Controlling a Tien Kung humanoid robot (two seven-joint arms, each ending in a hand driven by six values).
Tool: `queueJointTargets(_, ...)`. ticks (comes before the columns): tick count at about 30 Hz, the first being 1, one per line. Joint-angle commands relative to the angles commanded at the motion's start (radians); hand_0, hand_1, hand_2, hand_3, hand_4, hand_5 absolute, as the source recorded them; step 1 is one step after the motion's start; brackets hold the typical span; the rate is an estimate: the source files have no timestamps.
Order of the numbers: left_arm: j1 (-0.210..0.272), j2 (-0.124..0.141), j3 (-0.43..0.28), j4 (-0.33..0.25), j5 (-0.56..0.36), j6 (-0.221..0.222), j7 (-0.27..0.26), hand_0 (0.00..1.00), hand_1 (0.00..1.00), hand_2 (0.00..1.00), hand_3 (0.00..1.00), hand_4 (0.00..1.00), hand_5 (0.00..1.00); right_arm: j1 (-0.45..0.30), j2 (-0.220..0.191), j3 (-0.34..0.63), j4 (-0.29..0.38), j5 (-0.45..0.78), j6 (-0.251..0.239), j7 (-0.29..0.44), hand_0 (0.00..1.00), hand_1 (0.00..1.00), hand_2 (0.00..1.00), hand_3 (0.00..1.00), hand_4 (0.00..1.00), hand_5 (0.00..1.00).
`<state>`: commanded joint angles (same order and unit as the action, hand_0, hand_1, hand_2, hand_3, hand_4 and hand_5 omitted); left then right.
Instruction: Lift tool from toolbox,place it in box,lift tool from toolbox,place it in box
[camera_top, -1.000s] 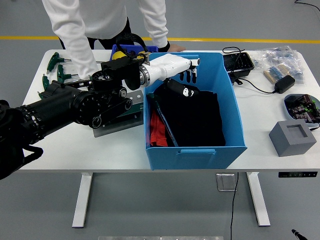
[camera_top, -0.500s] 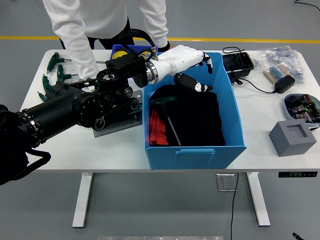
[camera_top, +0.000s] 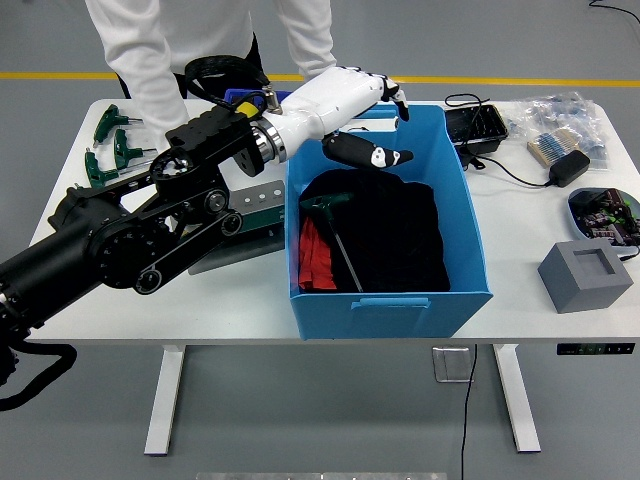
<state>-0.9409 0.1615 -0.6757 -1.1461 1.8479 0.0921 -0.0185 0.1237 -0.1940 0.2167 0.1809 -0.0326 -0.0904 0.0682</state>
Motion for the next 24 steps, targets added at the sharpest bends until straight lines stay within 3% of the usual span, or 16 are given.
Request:
queueJointTargets(7, 0.152, 0.038, -0.181, -0.103, -0.068, 0.050, 0.057, 0.766, 0.714, 0.736, 0.644, 0.813, 0.605, 0.000, 0.002, -0.010, -0.001, 0.020, 0.000, 0.006, 0.713, 0.699, 0.767, 0.620, 0.836, 0.749)
queueJointTargets(8, 0.183, 0.043, -0.214, -0.121, -0.094, 0.069, 0.071, 0.687, 0.689, 0.728, 0.643, 0.823, 0.621, 0.000, 0.003, -0.008, -0.001, 0.020, 0.000, 0.007, 0.712, 0.700, 0.768, 0.619, 0.835, 0.749)
queueJointTargets(11, 0.250, 0.048, -0.282, -0.152, -0.147, 0.114, 0.099, 0.687, 0.689, 0.728, 0.643, 0.823, 0.621, 0.000, 0.003, 0.003, -0.001, 0.015, 0.000, 0.007, 0.712, 0.700, 0.768, 0.619, 0.835, 0.749)
queueJointTargets(13, 0.308, 0.054, -0.328, -0.183, -0.211, 0.179, 0.128, 0.687, 0.689, 0.728, 0.643, 0.823, 0.621, 0.000, 0.004, 0.016, -0.001, 0.004, 0.000, 0.005, 0.712, 0.700, 0.768, 0.619, 0.835, 0.749)
queueJointTargets(14, 0.330, 0.056, -0.340, -0.195, -0.239, 0.208, 0.137, 0.609, 0.614, 0.685, 0.657, 0.810, 0.641, 0.000, 0.004, 0.018, -0.001, 0.003, -0.001, 0.005, 0.712, 0.699, 0.768, 0.619, 0.835, 0.749)
queueJointTargets(19, 0.436, 0.066, -0.379, -0.253, -0.450, 0.408, 0.197, 0.609, 0.614, 0.685, 0.657, 0.810, 0.641, -0.003, 0.007, 0.046, -0.001, -0.021, -0.002, 0.000, 0.712, 0.699, 0.768, 0.619, 0.835, 0.749)
queueJointTargets(20, 0.453, 0.067, -0.383, -0.261, -0.489, 0.443, 0.199, 0.428, 0.484, 0.612, 0.677, 0.776, 0.673, -0.003, 0.007, 0.049, -0.001, -0.023, -0.002, 0.000, 0.711, 0.699, 0.768, 0.619, 0.834, 0.749)
queueJointTargets(24, 0.513, 0.080, -0.393, -0.288, -0.651, 0.553, 0.173, 0.428, 0.484, 0.612, 0.677, 0.776, 0.673, -0.003, 0.008, 0.056, -0.001, -0.029, -0.002, 0.000, 0.711, 0.699, 0.768, 0.619, 0.834, 0.749)
